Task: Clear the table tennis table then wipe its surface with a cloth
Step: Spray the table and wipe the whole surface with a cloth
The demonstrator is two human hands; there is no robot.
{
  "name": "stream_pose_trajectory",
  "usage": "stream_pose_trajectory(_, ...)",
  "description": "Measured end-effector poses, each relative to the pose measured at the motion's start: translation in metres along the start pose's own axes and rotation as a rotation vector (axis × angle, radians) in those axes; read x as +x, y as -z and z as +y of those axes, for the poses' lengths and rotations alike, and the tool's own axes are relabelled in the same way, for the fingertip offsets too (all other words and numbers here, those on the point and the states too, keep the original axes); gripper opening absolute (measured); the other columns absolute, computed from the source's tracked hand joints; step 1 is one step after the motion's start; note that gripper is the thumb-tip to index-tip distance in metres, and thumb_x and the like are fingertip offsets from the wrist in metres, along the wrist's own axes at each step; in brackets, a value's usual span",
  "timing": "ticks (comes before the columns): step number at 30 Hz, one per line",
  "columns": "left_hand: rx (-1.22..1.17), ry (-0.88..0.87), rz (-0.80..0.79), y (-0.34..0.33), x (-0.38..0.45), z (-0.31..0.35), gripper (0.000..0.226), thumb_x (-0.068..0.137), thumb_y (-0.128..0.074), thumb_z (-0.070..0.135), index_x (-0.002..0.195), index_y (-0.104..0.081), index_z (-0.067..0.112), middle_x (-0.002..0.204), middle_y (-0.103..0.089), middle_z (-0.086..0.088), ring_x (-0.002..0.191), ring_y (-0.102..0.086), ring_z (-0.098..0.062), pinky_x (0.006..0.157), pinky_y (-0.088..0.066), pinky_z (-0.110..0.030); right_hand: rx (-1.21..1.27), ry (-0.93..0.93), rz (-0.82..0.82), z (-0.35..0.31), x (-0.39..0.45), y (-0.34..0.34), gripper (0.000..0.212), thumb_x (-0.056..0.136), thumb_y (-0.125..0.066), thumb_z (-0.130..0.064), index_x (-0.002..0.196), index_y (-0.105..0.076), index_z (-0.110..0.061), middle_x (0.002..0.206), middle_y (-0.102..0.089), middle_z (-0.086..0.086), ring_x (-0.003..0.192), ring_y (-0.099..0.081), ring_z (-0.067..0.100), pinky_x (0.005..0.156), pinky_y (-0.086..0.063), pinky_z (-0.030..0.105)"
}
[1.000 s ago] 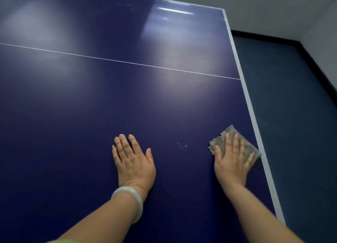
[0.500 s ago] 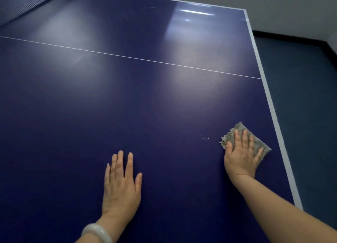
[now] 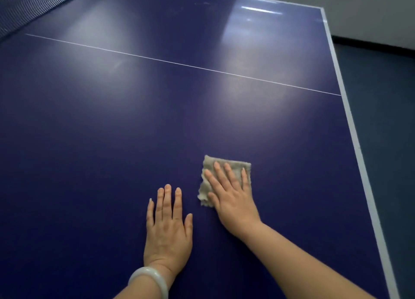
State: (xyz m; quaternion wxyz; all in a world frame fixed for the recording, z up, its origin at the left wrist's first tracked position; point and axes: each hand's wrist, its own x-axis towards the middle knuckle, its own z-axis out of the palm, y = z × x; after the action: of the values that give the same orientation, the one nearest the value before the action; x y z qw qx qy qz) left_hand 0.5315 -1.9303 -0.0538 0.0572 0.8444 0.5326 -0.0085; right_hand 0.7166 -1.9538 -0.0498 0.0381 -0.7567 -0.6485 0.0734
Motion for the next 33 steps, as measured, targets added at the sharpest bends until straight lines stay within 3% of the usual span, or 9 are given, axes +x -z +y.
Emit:
stream_pose_trajectory(3,-0.006,0.003,0.022,0.001,-0.001,0.001,0.065,0.097,-0.021,0.044,0.149,-0.030,0.006,0.158,-0.024,-0.015,0.147,-0.020,-0.029,0.116,-0.019,-0.050,-0.090,-0.117,0.035,0.072,-0.038,0.004,0.055,0.101,-0.012,-0.047,0.154,-0.016,-0.034,0.162,-0.011,-0.004,0.149,-0.009,0.021,0.117,-0.001,0.052)
stream_pose_trajectory(7,-0.012,0.010,0.027,0.001,-0.002,0.003,0.065,0.096,-0.020,0.043,0.150,-0.028,0.007,0.158,-0.024,-0.016,0.147,-0.020,-0.030,0.117,-0.019,-0.051,0.121,-0.936,0.001,0.142,-0.049,0.031,0.055,0.103,-0.010,-0.047,0.155,0.003,-0.034,0.162,0.014,-0.005,0.149,0.012,0.018,0.117,0.007,0.057)
stream_pose_trajectory(9,-0.011,0.018,0.021,0.002,-0.002,0.003,0.065,0.096,-0.020,0.043,0.150,-0.028,0.007,0.158,-0.024,-0.016,0.147,-0.020,-0.030,0.117,-0.019,-0.051,0.143,-1.039,0.006,0.120,-0.034,0.032,0.056,0.104,-0.016,-0.044,0.155,0.003,-0.031,0.162,0.014,-0.002,0.149,0.012,0.022,0.116,0.003,0.060)
stream_pose_trajectory(17,-0.002,0.020,0.023,0.000,-0.002,0.000,0.067,0.096,-0.016,0.043,0.151,-0.025,0.007,0.159,-0.020,-0.015,0.148,-0.015,-0.029,0.119,-0.016,-0.050,-0.105,0.041,-0.030,0.001,-0.115,-0.001,0.056,0.101,-0.027,-0.043,0.155,-0.017,-0.030,0.162,-0.014,-0.002,0.150,-0.009,0.020,0.117,-0.008,0.052)
stream_pose_trajectory(19,0.000,0.023,0.031,0.000,-0.002,0.000,0.067,0.096,-0.015,0.044,0.152,-0.024,0.007,0.159,-0.019,-0.015,0.149,-0.014,-0.029,0.119,-0.014,-0.050,-0.128,-0.072,-0.014,0.045,-0.141,0.000,0.054,0.102,-0.017,-0.045,0.154,-0.018,-0.031,0.161,-0.019,-0.002,0.150,-0.009,0.018,0.116,-0.010,0.053)
stream_pose_trajectory(22,0.012,0.023,0.017,0.000,-0.002,0.001,0.067,0.096,-0.012,0.045,0.152,-0.020,0.008,0.160,-0.017,-0.015,0.149,-0.010,-0.029,0.120,-0.011,-0.050,-0.013,-0.622,0.035,0.117,-0.155,0.010,0.057,0.100,-0.008,-0.049,0.155,-0.008,-0.033,0.163,-0.003,-0.003,0.150,0.005,0.016,0.118,-0.003,0.057)
stream_pose_trajectory(26,0.011,0.030,0.005,0.000,-0.003,0.002,0.063,0.099,-0.008,0.042,0.154,-0.011,0.011,0.162,-0.008,-0.013,0.150,-0.002,-0.027,0.121,-0.005,-0.048,0.114,-1.039,0.058,0.104,-0.128,0.019,0.057,0.103,-0.016,-0.043,0.156,-0.001,-0.028,0.163,0.009,-0.001,0.149,0.011,0.020,0.117,0.003,0.058)
stream_pose_trajectory(30,0.003,0.023,0.008,0.002,-0.003,0.001,0.068,0.095,-0.010,0.046,0.154,-0.010,0.010,0.162,-0.007,-0.013,0.150,-0.002,-0.027,0.121,-0.004,-0.048,-0.071,-0.503,0.092,0.009,-0.129,-0.004,0.058,0.097,-0.029,-0.037,0.152,-0.029,-0.020,0.161,-0.018,0.006,0.148,-0.016,0.029,0.115,-0.010,0.059)
stream_pose_trajectory(33,-0.003,0.026,0.003,0.002,-0.003,0.001,0.068,0.096,-0.013,0.045,0.154,-0.009,0.011,0.162,-0.005,-0.012,0.150,-0.002,-0.026,0.122,-0.003,-0.047,-0.114,-0.014,-0.014,-0.023,-0.183,-0.005,0.059,0.100,-0.033,-0.042,0.155,-0.021,-0.026,0.163,-0.014,0.000,0.149,-0.014,0.023,0.115,-0.011,0.054)
